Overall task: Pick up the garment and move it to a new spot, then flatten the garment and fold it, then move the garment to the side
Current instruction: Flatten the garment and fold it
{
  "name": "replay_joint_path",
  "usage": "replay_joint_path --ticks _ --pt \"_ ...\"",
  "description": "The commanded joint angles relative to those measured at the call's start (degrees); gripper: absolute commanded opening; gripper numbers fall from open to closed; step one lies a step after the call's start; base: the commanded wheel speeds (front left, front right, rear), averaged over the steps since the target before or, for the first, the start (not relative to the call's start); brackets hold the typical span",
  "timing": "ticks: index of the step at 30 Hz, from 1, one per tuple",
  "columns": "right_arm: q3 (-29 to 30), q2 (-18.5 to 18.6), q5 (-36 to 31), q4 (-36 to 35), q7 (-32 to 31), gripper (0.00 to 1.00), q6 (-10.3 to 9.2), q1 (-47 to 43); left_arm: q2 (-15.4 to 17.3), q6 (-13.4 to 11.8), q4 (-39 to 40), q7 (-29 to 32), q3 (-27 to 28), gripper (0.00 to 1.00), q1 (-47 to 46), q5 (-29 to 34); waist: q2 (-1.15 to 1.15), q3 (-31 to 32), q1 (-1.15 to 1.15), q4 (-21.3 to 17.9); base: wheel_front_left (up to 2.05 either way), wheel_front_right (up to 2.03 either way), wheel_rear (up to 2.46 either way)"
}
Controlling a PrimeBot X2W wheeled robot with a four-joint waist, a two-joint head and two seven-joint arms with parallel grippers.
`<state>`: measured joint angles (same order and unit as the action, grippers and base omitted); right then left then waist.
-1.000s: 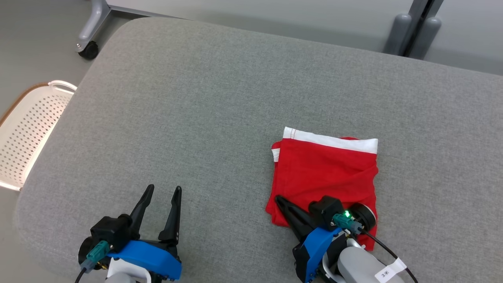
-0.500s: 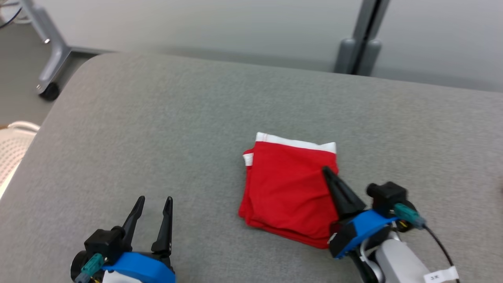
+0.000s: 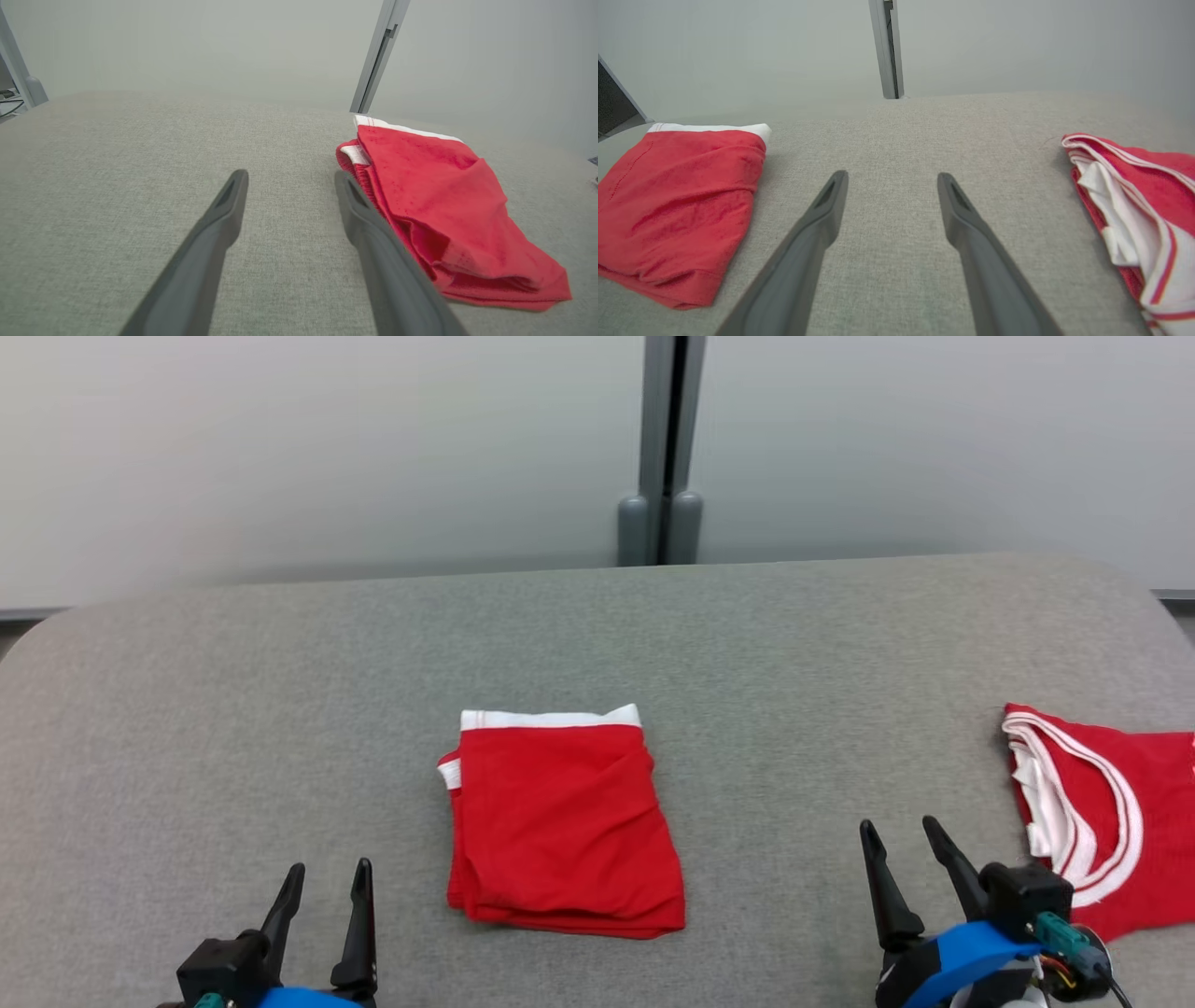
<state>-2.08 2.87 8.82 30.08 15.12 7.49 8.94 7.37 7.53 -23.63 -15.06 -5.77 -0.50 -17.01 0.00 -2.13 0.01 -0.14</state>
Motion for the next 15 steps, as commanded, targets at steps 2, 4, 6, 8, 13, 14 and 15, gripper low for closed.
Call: replay_joint_path --ticks 2,4,6,8,13,14,15 --pt "0.28 0.11 0.38 -0.32 0.02 1.0 0.01 -1.83 -0.2 -0.09 -0.16 -0.13 1.17 1.0 1.01 0.56 0.0 1.29 -0.01 -1.89 0.0 0.0 0.0" --pt "0.21 0.11 0.31 -0.54 0.02 1.0 0.01 -2.8 -0.61 -0.09 -0.55 -0.12 2.01 1.0 1.59 1.08 0.0 1.62 -0.01 -2.39 0.0 0.0 0.0" --pt "-0.12 0.11 -0.34 -0.16 0.02 1.0 0.01 -3.73 -0.81 -0.09 -0.79 -0.12 2.96 1.0 1.88 1.64 0.0 2.05 -0.01 -2.74 0.0 0.0 0.0" --pt "-0.69 0.11 -0.66 -0.06 0.02 1.0 0.01 -4.11 -1.17 -0.09 -0.92 -0.12 3.75 1.0 2.44 2.27 0.0 2.49 -0.01 -2.84 0.0 0.0 0.0" --pt "-1.25 0.14 0.17 -0.32 0.02 1.0 0.01 -4.45 -1.59 -0.09 -1.35 -0.12 5.05 1.0 3.32 3.61 0.0 3.39 -0.01 -2.63 0.0 0.0 0.0" --pt "-1.44 0.15 0.31 -0.5 0.01 1.0 0.01 -4.17 -1.81 -0.09 -1.48 -0.12 5.27 1.0 3.44 4.11 0.0 3.53 -0.01 -2.24 0.0 0.0 0.0" --pt "-1.67 0.15 0.26 -0.62 0.02 1.0 0.01 -3.92 -1.89 -0.09 -1.54 -0.12 5.43 1.0 3.43 4.32 0.0 3.53 -0.01 -2.08 0.0 0.0 0.0"
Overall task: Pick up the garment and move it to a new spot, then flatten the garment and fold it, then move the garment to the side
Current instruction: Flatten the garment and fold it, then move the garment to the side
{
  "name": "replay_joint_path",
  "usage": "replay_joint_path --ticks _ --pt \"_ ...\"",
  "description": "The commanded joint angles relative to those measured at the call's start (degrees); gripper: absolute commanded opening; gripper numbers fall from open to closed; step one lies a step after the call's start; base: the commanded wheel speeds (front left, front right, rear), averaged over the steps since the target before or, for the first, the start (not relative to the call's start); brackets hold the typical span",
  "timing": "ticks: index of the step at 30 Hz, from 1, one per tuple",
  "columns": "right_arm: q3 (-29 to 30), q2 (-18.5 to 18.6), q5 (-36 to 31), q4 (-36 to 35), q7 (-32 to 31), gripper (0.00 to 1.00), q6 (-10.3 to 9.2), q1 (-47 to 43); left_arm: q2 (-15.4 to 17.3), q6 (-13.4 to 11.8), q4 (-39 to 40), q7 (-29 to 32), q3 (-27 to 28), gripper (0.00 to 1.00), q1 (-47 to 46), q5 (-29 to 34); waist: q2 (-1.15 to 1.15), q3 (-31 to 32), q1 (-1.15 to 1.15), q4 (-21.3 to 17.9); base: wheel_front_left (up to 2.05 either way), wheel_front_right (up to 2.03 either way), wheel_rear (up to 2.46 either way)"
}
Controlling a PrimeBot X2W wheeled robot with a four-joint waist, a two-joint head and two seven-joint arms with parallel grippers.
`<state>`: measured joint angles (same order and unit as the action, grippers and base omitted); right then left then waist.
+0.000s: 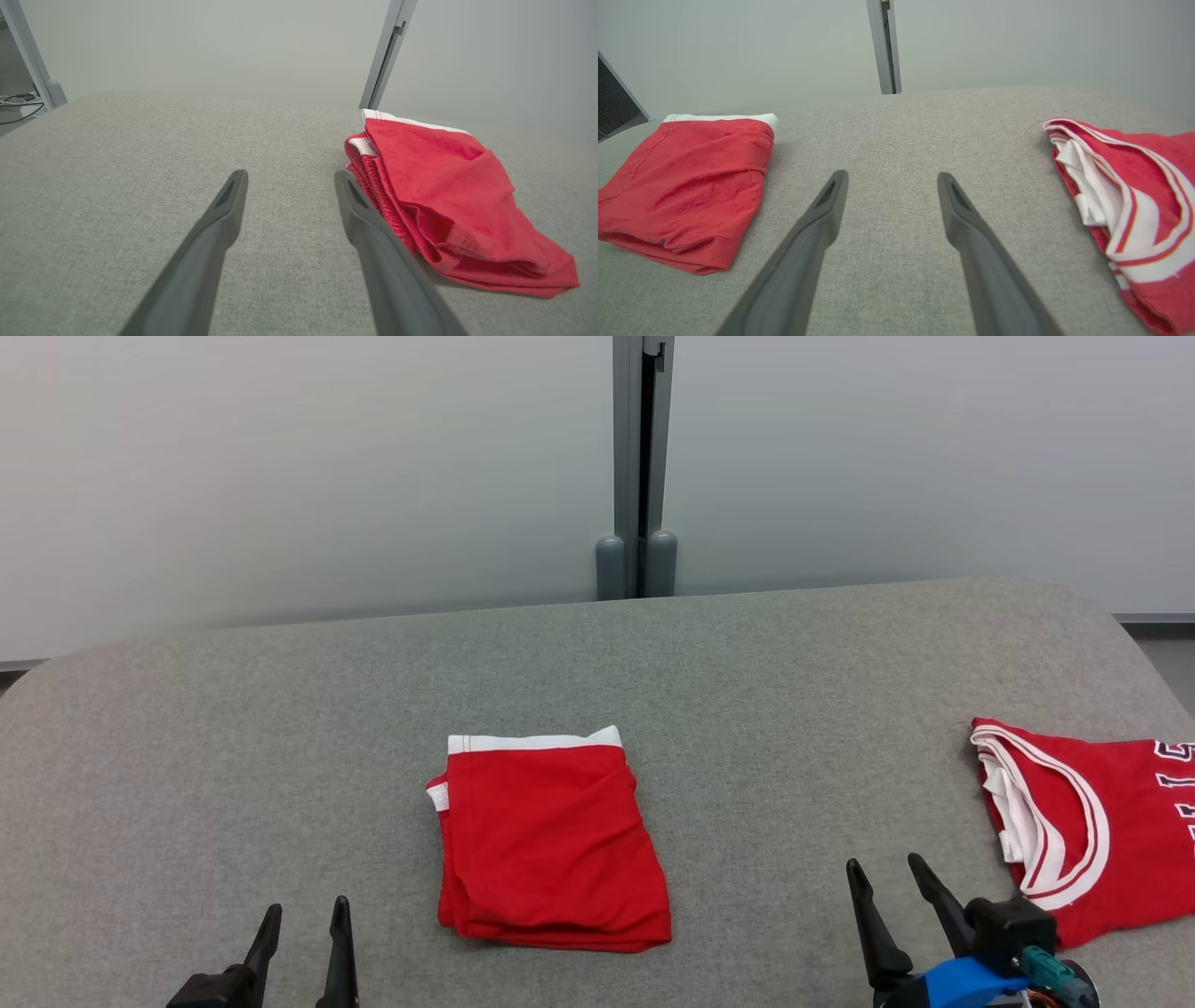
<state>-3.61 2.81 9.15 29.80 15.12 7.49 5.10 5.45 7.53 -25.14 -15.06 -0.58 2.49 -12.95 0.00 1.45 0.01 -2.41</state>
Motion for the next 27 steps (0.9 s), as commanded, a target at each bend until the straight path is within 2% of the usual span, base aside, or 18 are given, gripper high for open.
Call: replay_joint_path --ticks 1,12,20,27 --pt "-0.29 0.22 0.06 -0.39 0.01 1.0 0.01 0.15 -0.05 -0.09 -0.08 -0.12 0.3 1.0 0.39 0.46 0.0 -0.06 -0.01 0.39 0.0 0.0 0.0" --pt "-2.97 0.2 1.36 1.98 0.01 1.0 0.01 3.13 0.0 -0.09 0.24 -0.12 -2.26 1.0 -1.55 -0.26 0.0 -1.91 -0.01 3.59 0.0 0.0 0.0" --pt "-7.48 0.22 3.14 7.14 0.02 1.0 0.01 12.25 2.98 -0.09 0.61 -0.12 -10.05 1.0 -4.69 -4.15 0.0 -7.83 -0.01 9.71 0.0 0.0 0.0" --pt "-10.75 0.25 6.52 13.86 0.01 1.0 0.01 19.38 5.28 -0.1 0.57 -0.12 -13.4 1.0 -7.22 -7.36 0.0 -11.76 -0.01 14.32 0.0 0.0 0.0"
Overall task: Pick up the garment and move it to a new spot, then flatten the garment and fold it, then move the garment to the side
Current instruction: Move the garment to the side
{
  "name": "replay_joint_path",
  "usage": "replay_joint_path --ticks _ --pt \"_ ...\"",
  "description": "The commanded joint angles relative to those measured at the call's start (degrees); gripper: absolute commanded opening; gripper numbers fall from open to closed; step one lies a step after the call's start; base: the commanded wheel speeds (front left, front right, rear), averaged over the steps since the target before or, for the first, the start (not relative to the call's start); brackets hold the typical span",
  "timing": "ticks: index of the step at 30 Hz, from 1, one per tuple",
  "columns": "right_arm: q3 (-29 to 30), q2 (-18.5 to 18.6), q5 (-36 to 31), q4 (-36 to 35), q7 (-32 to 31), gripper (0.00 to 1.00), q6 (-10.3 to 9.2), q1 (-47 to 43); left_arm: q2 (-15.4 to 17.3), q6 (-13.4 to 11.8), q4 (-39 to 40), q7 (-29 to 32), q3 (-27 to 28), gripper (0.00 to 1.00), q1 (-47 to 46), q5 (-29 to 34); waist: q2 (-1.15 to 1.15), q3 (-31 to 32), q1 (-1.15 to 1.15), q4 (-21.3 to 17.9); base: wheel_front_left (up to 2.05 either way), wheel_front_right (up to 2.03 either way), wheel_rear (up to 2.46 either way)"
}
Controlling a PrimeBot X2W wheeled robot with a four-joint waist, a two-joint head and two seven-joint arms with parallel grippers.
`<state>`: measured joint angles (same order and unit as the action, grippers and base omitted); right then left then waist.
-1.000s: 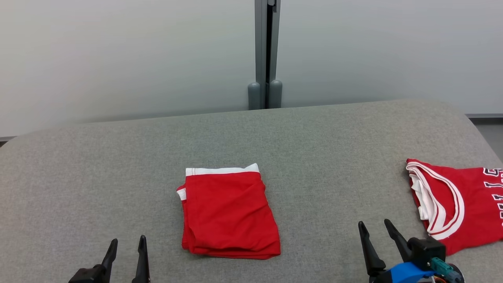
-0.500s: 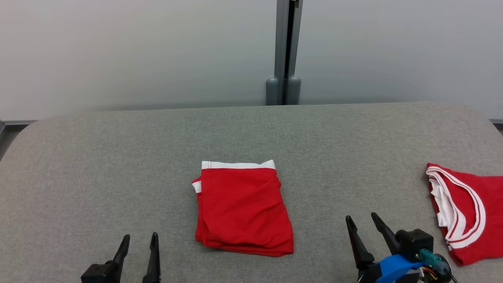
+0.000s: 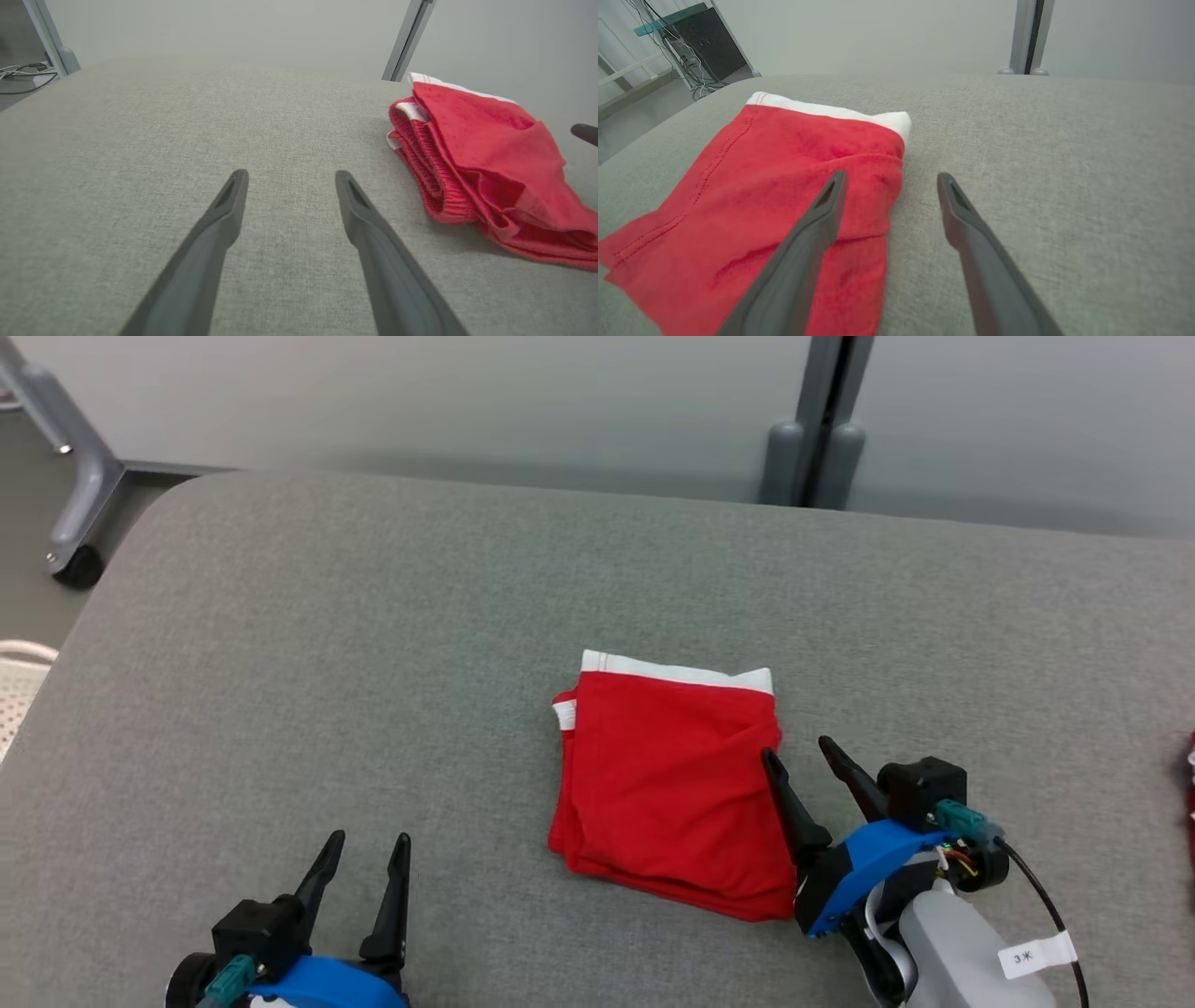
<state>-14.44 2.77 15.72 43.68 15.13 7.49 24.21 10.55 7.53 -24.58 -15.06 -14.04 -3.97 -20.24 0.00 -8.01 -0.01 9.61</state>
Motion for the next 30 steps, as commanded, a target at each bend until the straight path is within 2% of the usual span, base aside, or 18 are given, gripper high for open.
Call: replay_joint_path --ticks 1,7,8,9,14,19,24,30 --pt "-0.27 0.27 0.63 1.18 0.01 1.0 0.01 1.31 0.47 -0.09 0.02 -0.12 -0.44 1.0 -1.1 -0.5 0.0 -2.85 0.01 3.04 0.0 0.0 0.0" --pt "-1.84 0.28 6.7 10.79 -0.02 1.0 0.01 5.4 1.95 -0.09 0.44 -0.12 -1.52 1.0 -2.31 -2.37 0.0 -4.65 0.01 5.74 0.0 0.0 0.0" --pt "-2.51 0.23 8.09 11.87 -0.08 0.45 0.01 5.57 2.11 -0.09 0.56 -0.13 -1.66 1.0 -2.46 -2.54 0.0 -4.82 0.01 5.9 0.0 0.0 0.0" --pt "-3.29 0.03 9.23 12.63 -0.12 0.0 0.02 5.38 2.31 -0.09 0.62 -0.13 -1.72 1.0 -2.47 -2.78 0.0 -4.87 0.01 5.97 0.0 0.0 0.0" --pt "-3.48 0.16 11.24 11.49 -0.17 0.0 0.01 4.94 2.56 -0.09 1.04 -0.13 -0.99 1.0 -1.75 -2.77 0.0 -4.3 0.01 4.56 0.0 0.0 0.0" --pt "-1.56 0.34 10.9 7.2 0.0 0.0 0.01 3.27 2.33 -0.09 2.19 -0.13 -1.69 1.0 -1.14 -1.9 0.0 -2.26 0.01 0.07 0.0 0.0 0.0" --pt "-0.99 0.28 10.34 4.13 0.01 0.0 0.01 0.37 1.14 -0.09 3.64 -0.12 -2.88 1.0 -0.31 -0.81 0.0 0.29 0.01 -7.77 0.0 0.0 0.0" --pt "-3.16 0.25 9.23 1.9 0.01 0.0 0.01 -1.89 0.02 -0.09 5.3 -0.12 -4.53 1.0 -0.23 -0.02 0.0 1.69 0.01 -18.73 0.0 0.0 0.0"
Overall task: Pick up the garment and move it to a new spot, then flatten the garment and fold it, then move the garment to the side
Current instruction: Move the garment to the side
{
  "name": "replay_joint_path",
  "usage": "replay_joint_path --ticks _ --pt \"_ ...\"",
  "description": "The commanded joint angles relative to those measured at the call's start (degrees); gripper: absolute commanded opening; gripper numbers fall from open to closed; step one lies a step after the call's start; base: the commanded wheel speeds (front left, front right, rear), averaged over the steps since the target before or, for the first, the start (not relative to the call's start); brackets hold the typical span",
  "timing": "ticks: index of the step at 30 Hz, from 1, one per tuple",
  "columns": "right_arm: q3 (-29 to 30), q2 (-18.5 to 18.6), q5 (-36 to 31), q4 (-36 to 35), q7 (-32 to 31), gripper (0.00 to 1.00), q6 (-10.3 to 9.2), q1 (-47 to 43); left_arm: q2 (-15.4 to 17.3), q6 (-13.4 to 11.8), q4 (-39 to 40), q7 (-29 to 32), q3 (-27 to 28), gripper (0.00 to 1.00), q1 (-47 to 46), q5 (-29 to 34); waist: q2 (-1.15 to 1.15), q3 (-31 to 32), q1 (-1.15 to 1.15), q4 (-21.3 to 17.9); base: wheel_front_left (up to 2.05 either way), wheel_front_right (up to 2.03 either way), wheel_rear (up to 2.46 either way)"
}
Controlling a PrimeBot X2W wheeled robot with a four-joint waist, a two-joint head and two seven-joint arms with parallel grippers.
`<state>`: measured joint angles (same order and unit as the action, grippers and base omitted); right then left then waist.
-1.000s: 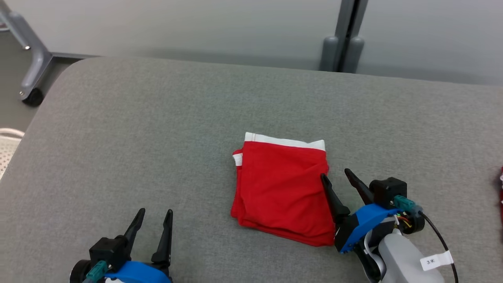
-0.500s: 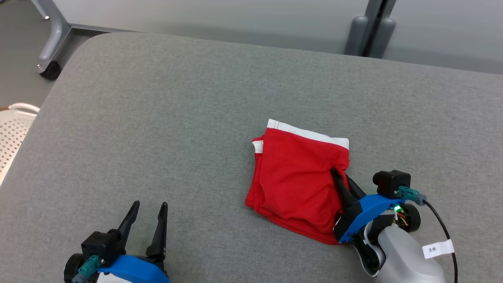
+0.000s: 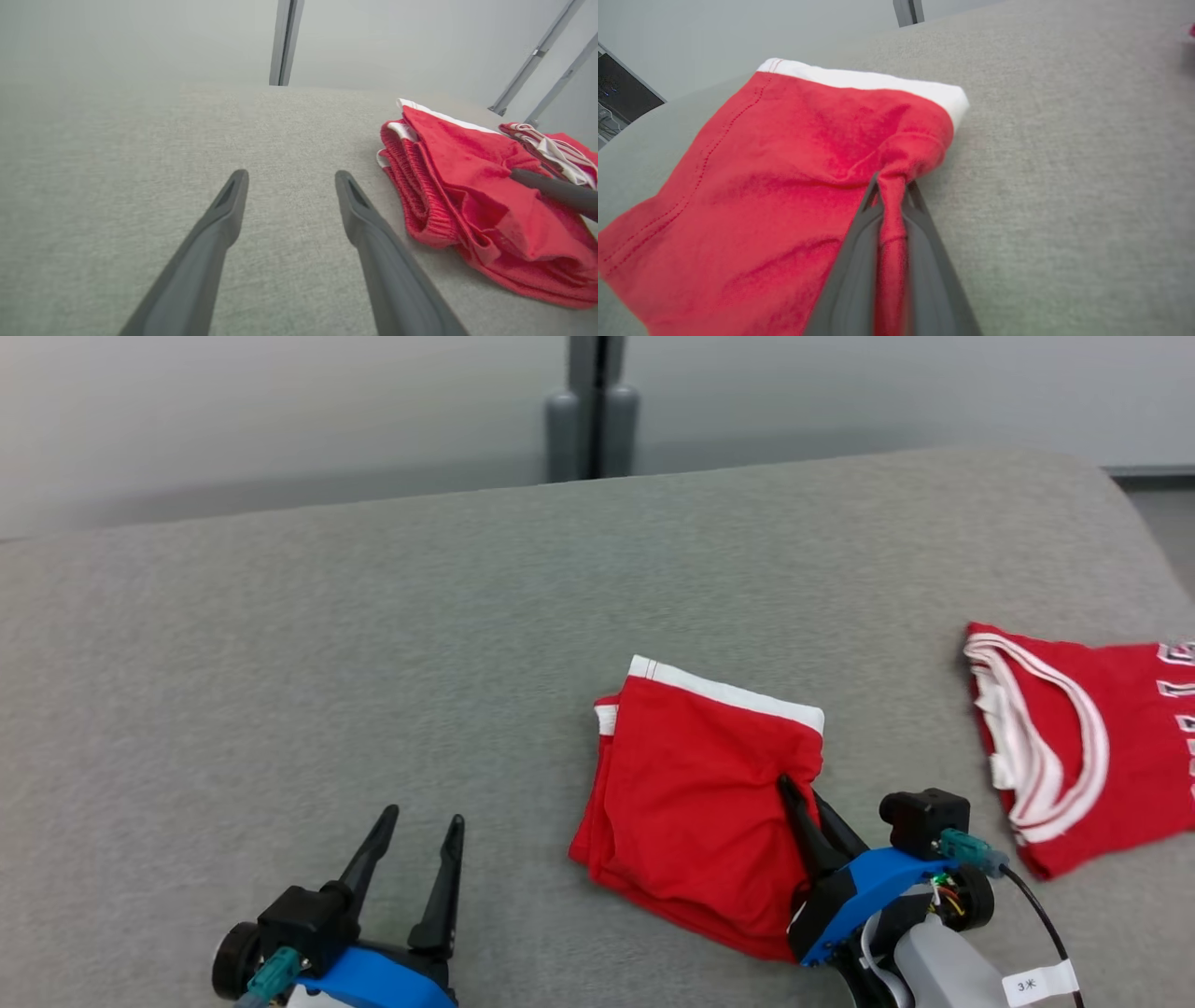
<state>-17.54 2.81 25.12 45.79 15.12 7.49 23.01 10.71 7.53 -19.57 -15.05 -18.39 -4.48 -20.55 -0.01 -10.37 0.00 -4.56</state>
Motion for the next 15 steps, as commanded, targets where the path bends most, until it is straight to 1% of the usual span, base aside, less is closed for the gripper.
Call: replay_joint_path --ticks 1,6,9,12,15 --pt "-0.22 0.24 -0.08 -0.67 0.02 0.0 0.01 -0.98 -0.21 -0.09 0.56 -0.13 -0.54 1.0 0.29 0.45 0.01 4.07 0.0 -6.24 0.0 0.0 0.0" --pt "-2.31 0.18 -0.21 -2.71 0.02 0.0 0.01 -2.06 -0.24 -0.09 2.46 -0.13 -1.65 1.0 0.65 0.38 0.01 3.27 0.0 -14.25 0.0 0.0 0.0" --pt "-3.56 0.22 0.04 -3.78 0.02 0.0 0.01 -2.79 0.31 -0.09 3.21 -0.13 -2.38 1.0 0.54 0.21 0.01 2.42 0.0 -17.77 0.0 0.0 0.0" --pt "-3.94 0.19 -0.45 -4.25 0.02 0.0 0.01 -3.26 0.65 -0.09 3.67 -0.13 -3.49 1.0 0.45 0.09 0.01 1.75 0.0 -19.87 0.0 0.0 0.0" --pt "-3.44 0.18 -2.2 -3.86 0.02 0.0 0.01 -2.89 1.21 -0.09 3.84 -0.13 -3.74 1.0 0.17 0.02 0.01 0.89 0.0 -20.39 0.0 0.0 0.0"
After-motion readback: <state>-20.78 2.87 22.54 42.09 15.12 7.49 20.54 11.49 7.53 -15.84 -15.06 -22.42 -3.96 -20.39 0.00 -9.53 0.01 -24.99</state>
